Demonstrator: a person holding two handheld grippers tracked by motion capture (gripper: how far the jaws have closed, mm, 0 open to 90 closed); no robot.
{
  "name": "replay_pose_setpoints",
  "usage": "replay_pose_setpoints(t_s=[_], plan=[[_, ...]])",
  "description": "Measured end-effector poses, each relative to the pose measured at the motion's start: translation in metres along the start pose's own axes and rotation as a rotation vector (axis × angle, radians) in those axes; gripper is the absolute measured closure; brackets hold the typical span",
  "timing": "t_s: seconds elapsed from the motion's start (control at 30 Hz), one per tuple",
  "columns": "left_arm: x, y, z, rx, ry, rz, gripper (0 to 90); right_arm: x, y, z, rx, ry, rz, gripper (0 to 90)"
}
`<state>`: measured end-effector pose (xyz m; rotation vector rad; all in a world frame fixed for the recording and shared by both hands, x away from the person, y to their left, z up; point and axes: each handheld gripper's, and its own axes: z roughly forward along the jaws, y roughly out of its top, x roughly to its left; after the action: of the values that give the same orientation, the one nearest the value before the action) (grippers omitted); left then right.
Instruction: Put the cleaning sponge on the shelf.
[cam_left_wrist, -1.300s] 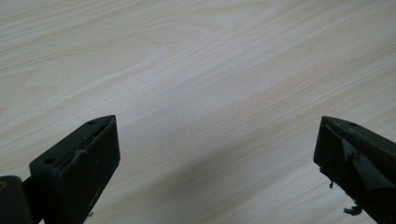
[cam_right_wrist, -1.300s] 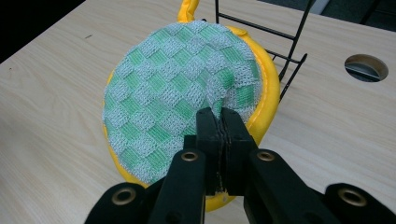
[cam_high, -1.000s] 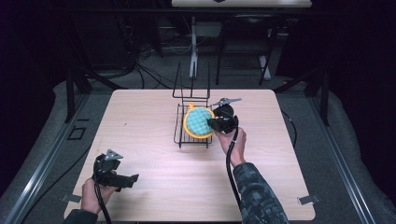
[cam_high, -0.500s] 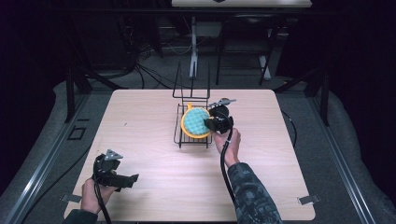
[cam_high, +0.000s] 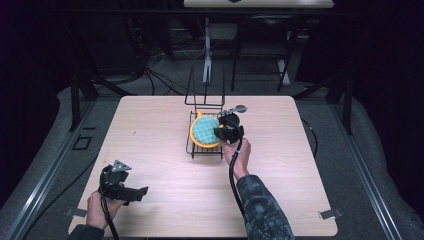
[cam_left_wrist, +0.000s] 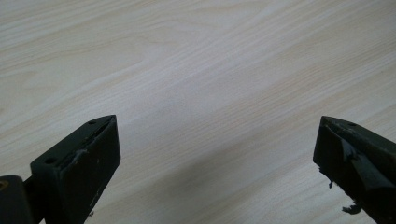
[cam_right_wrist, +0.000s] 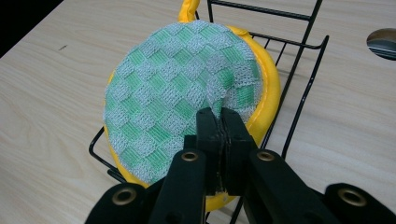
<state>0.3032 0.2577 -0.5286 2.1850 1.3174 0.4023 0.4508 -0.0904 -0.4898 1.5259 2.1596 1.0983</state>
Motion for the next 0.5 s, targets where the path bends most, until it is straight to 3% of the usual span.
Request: replay_pose_setpoints(t_s=[0.5], plan=[[0.0, 0.0, 0.0, 0.001, -0.002, 0.004, 0.8, -0.002, -0.011, 0.012, 0.012, -0.042, 0.053, 87.9]])
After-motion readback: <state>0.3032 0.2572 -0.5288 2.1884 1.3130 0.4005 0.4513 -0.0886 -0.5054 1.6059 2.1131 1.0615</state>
